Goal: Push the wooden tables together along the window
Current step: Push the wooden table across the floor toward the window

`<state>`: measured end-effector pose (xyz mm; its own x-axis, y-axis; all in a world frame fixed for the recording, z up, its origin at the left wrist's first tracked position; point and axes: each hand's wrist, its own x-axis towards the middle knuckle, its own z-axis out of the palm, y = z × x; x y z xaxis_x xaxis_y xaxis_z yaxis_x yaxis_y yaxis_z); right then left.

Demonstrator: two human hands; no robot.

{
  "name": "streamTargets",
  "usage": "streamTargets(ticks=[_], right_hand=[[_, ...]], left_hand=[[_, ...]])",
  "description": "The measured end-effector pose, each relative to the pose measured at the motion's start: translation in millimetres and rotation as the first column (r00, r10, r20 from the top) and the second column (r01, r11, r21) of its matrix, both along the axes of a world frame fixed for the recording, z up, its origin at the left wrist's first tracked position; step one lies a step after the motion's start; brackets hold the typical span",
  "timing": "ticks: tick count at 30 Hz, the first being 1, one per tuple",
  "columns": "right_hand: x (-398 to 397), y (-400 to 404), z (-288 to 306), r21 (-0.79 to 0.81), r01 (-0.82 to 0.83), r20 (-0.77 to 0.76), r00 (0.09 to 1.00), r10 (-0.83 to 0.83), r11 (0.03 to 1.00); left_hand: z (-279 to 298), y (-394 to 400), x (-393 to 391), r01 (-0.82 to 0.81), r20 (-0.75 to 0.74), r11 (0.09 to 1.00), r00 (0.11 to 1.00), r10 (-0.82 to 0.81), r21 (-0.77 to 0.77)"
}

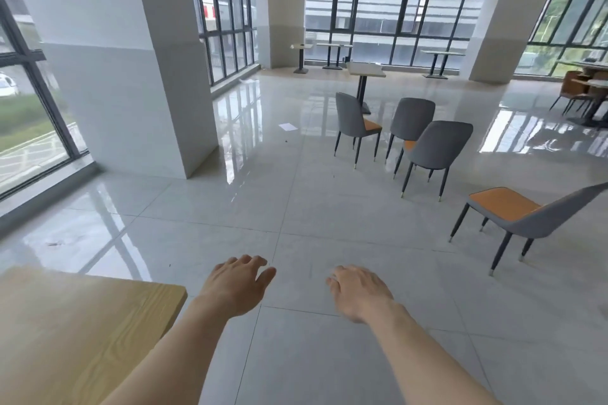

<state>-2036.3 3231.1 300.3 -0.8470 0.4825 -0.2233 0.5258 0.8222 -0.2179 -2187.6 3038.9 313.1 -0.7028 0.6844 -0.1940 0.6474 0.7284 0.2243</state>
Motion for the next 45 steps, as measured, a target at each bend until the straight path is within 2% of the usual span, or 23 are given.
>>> streamTargets(ticks=[4,11,17,24,28,32,35,41,45], right_hand=[[-65,33,8,0.003,-0.049,0.025,0.999,0.049,0.999],[-257,99,-4,0.010,-0.169,0.057,0.984,0.169,0.985],[-442,123,-1,0.014,-0.263,0.108,0.959,0.260,0.965],[-641,115,15,0.036,-0.414,0.083,0.908,0.410,0.910],[-748,90,7,0.034,-0.534,0.077,0.844,0.530,0.845],[-852,43,-8,0.022,-0.681,0.074,0.731,0.678,0.732],[-921,-3,-12,-0.003,-0.795,0.076,0.605,0.793,0.607],[-1018,-125,-9,-0.004,-0.964,0.088,0.265,0.960,0.267],[-1018,-224,-8,-0.013,-1.000,0.105,-0.017,0.994,-0.015]], left_hand=[[5,24,-55,-0.033,0.001,0.999,0.999,0.033,-0.006],[-18,69,-221,-0.163,0.017,0.987,0.987,0.163,0.003],[-30,86,-387,-0.271,0.066,0.961,0.961,0.268,0.043],[-25,58,-539,-0.457,0.087,0.888,0.888,0.452,0.056],[-25,23,-608,-0.586,0.092,0.809,0.809,0.581,0.044],[-37,-26,-660,-0.740,0.108,0.672,0.671,0.734,0.034],[-40,-64,-685,-0.847,0.104,0.531,0.529,0.842,0.010],[-35,-134,-687,-0.987,0.112,0.159,0.156,0.981,-0.016],[-35,-175,-643,-0.992,0.137,-0.118,-0.123,0.983,-0.048]])
